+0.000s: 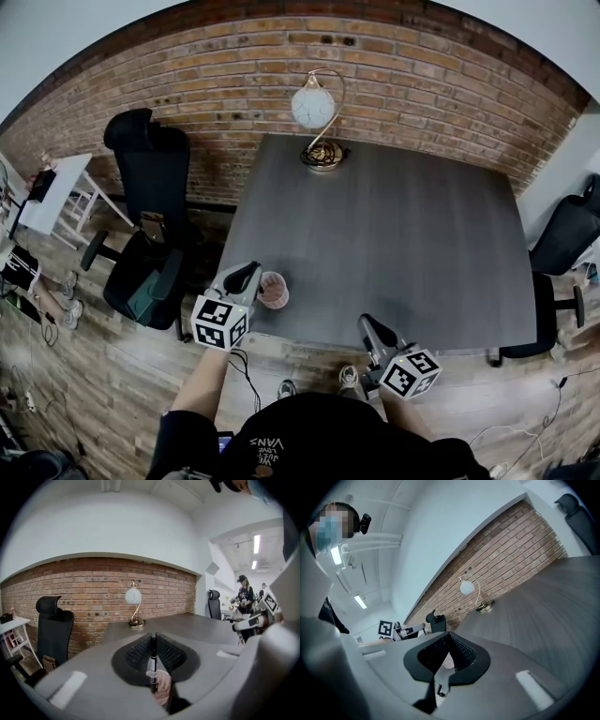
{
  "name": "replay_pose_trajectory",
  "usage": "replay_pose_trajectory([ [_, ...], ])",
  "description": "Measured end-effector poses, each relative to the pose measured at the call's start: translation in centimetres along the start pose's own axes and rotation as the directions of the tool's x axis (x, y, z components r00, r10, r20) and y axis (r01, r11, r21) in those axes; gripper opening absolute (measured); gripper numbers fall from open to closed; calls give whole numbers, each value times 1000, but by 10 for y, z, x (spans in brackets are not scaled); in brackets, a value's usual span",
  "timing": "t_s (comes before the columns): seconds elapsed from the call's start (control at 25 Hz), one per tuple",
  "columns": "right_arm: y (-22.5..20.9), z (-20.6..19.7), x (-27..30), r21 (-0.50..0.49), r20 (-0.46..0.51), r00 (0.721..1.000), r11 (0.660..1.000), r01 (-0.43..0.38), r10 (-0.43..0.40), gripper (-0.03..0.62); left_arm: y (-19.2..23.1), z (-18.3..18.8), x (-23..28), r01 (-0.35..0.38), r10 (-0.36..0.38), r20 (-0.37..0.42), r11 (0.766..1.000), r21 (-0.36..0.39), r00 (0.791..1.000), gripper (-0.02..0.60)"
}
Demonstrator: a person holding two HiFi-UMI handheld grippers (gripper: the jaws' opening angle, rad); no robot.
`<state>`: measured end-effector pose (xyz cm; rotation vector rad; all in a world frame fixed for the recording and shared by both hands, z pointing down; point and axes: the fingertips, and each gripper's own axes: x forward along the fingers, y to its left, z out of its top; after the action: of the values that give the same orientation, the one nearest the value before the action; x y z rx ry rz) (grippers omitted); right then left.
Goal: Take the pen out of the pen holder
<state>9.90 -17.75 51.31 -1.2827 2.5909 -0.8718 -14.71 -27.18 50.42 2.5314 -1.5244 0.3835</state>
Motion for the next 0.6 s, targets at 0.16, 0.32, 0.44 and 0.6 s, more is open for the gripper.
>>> replay_pose_trajectory([
  [0.16,5,-2,-3,-5,13,1000,1000,10,-10,2,0,9,-10,11,-10,47,1000,-23,999,78],
  [0.32,10,-2,-7,-3,25,999,1000,29,-29,2,3,13,-22,9,-5,80,999,-52,997,78],
  [0.44,12,-1,-10,-3,30,999,999,40,-40,2,3,17,-31,8,0,107,997,-72,994,78],
  [0.6,16,-1,-14,-10,35,998,999,50,-49,2,-1,21,-42,12,0,138,996,-84,990,78],
])
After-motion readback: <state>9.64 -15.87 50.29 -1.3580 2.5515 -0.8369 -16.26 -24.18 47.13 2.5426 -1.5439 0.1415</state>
